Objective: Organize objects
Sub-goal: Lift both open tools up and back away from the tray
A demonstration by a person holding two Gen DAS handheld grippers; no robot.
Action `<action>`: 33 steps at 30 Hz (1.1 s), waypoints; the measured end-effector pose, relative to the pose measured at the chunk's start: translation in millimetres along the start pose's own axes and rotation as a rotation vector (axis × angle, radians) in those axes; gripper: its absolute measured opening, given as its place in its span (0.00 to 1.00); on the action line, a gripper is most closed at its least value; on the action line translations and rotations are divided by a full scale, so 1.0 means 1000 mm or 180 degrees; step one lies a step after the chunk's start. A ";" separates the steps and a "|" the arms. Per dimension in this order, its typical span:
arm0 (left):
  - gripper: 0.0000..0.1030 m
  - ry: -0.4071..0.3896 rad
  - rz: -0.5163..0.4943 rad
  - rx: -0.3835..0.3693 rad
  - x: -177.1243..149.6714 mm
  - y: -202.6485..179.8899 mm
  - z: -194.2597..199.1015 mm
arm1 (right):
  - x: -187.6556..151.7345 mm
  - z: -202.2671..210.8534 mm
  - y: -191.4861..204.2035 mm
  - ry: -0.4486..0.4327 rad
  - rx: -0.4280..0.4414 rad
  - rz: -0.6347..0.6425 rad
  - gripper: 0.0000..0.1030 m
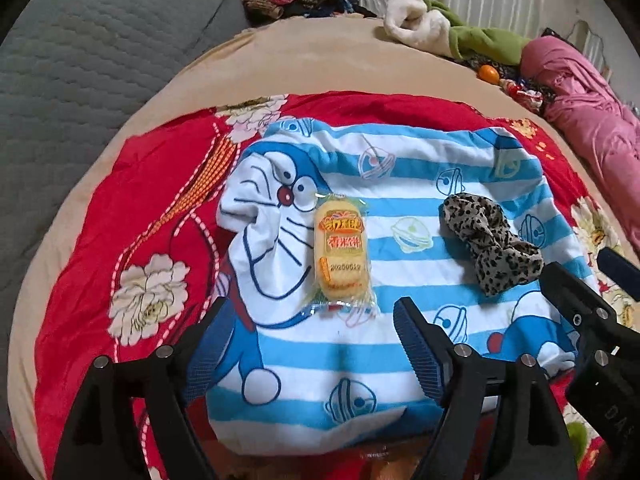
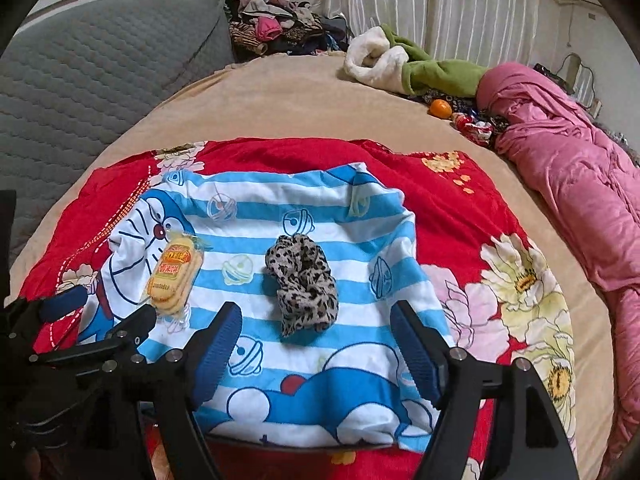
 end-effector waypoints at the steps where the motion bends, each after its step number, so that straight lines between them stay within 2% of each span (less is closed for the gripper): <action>1: 0.84 0.0000 0.0014 -0.0004 -0.001 0.001 0.002 | -0.001 0.002 -0.002 0.0007 0.0017 -0.0035 0.74; 4: 0.90 -0.0037 0.0076 -0.0076 -0.003 0.002 0.010 | -0.004 0.008 -0.006 0.0012 0.0074 -0.0125 0.74; 13: 0.91 -0.0226 -0.0076 -0.0169 -0.011 -0.012 0.048 | -0.010 0.035 -0.014 -0.0085 0.0164 -0.0196 0.77; 18: 0.91 -0.0407 0.0001 -0.0192 -0.014 -0.012 0.071 | -0.012 0.054 -0.021 -0.0171 0.0272 -0.0293 0.79; 21: 0.91 -0.0564 0.0148 -0.0160 -0.014 -0.005 0.086 | -0.015 0.066 -0.024 -0.0234 0.0253 -0.0278 0.79; 25: 0.91 -0.0375 0.0323 -0.0082 -0.018 0.003 0.092 | -0.020 0.084 -0.027 -0.0339 0.0165 -0.0203 0.79; 33: 0.91 -0.0584 0.0204 -0.0012 -0.032 0.000 0.120 | -0.029 0.118 -0.031 -0.0602 0.0032 -0.0115 0.79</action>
Point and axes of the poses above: each gripper's, at about its wrist camera, not at the fingertips, and z roughly against the way its jaws point, y to its left, x to its top, the point moved 7 cm from there along -z, roughly the way its jaws point, and after that the axes turned 13 degrees about -x, right-handed, at the moved point
